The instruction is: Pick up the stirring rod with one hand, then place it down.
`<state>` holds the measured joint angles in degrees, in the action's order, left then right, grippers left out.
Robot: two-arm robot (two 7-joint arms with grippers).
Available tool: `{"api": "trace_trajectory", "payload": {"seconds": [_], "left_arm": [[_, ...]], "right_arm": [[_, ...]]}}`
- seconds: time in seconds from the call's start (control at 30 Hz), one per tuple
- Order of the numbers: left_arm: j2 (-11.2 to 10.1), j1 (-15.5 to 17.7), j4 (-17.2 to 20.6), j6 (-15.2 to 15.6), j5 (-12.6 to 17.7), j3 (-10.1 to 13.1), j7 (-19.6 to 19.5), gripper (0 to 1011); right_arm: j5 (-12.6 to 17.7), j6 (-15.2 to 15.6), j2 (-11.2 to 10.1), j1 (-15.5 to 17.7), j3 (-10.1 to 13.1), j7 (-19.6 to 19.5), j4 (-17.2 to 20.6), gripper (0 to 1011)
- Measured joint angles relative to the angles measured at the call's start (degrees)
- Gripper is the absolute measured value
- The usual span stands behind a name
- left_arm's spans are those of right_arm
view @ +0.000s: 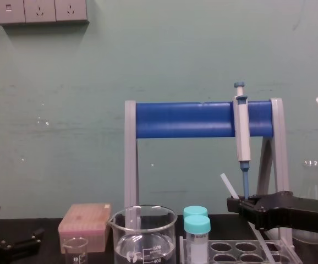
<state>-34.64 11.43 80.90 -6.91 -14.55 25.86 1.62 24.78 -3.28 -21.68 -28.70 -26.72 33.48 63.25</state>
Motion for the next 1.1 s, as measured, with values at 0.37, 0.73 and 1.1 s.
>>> {"api": "trace_trajectory", "payload": {"seconds": [0.37,0.73,1.1], "left_arm": [[0.0,0.0,0.0,0.0,0.0,0.0,0.0,1000],[0.0,0.0,0.0,0.0,0.0,0.0,0.0,1000],[0.0,0.0,0.0,0.0,0.0,0.0,0.0,1000]], "right_arm": [[0.0,-1.9,0.2,0.8,1.2,-0.2,1.2,71],[2.3,-9.9,2.0,1.6,5.4,0.0,7.1,71],[0.2,-21.4,3.5,2.9,7.4,0.6,8.0,71]]}}
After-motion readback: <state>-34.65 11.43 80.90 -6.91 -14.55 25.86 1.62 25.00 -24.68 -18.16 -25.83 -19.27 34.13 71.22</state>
